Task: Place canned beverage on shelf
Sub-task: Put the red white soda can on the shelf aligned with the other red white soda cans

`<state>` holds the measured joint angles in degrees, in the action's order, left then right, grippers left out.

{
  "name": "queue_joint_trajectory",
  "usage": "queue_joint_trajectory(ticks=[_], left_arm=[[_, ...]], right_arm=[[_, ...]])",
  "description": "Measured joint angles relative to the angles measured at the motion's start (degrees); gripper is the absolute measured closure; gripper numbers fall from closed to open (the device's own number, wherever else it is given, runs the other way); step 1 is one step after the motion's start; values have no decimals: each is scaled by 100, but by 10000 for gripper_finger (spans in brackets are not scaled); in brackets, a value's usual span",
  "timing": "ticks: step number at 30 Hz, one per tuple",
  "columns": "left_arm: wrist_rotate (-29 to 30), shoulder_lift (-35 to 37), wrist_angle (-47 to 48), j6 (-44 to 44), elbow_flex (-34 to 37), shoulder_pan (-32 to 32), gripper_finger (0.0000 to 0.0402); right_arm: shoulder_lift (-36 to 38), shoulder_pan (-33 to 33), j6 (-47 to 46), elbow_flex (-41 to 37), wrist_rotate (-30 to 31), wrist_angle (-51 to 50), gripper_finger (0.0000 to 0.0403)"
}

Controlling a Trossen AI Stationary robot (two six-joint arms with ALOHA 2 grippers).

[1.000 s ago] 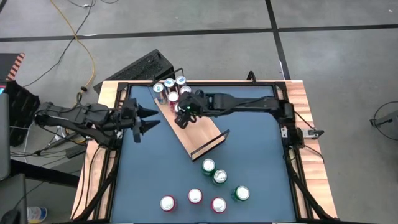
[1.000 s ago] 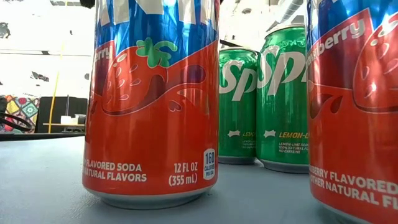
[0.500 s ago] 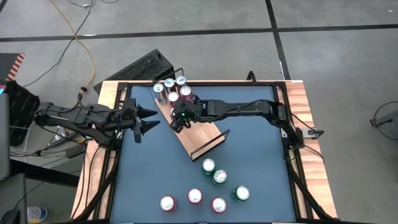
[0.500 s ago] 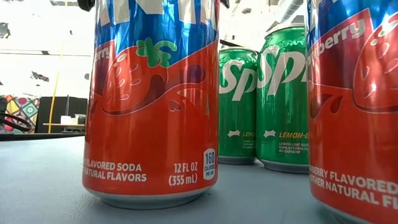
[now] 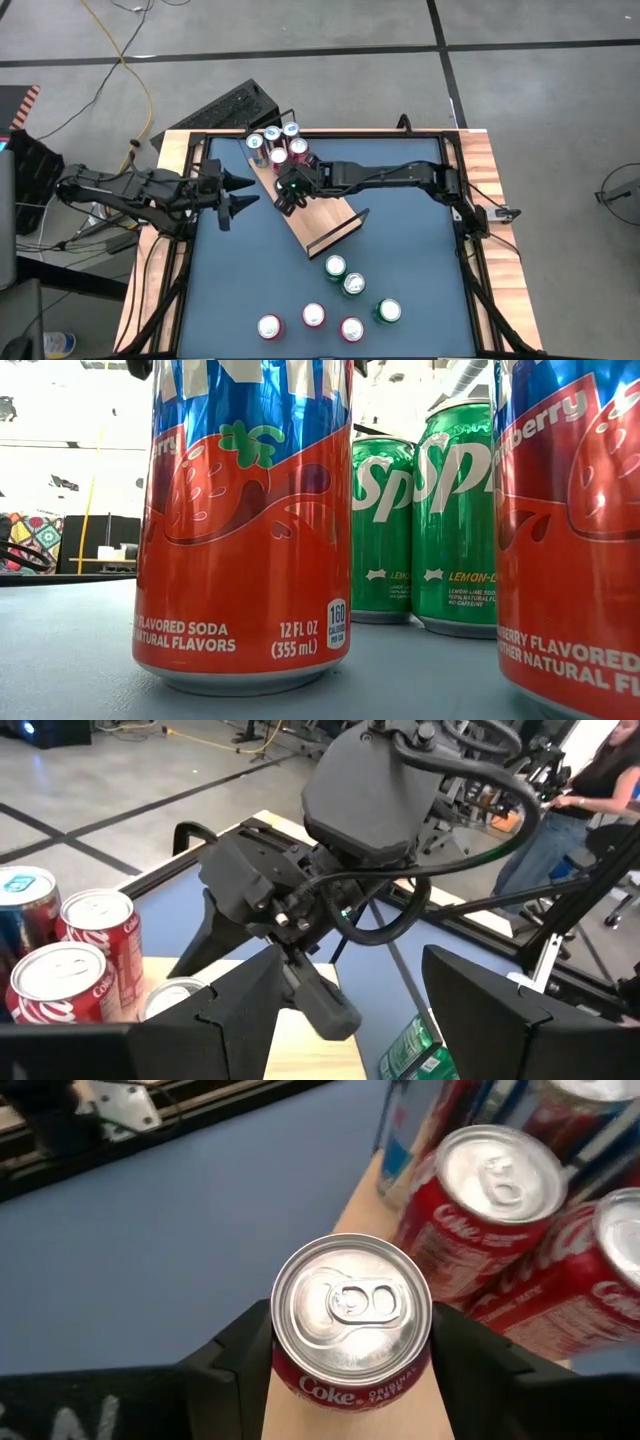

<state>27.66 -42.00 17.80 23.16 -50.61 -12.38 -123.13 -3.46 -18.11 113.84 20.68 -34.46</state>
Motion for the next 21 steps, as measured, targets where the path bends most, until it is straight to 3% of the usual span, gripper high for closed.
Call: queue_joint_trajectory(ticks=[10, 16, 21], left_arm=[[-43, 0, 198, -327, 0, -2, 175], [376, -87, 800, -216, 0, -2, 175], [880, -483, 1107, 64, 0, -2, 177]], right_arm=[[20, -39, -137, 9, -427, -275, 112], [223, -33, 46, 345, -428, -437, 103], [560, -31, 536, 969, -334, -1306, 102]])
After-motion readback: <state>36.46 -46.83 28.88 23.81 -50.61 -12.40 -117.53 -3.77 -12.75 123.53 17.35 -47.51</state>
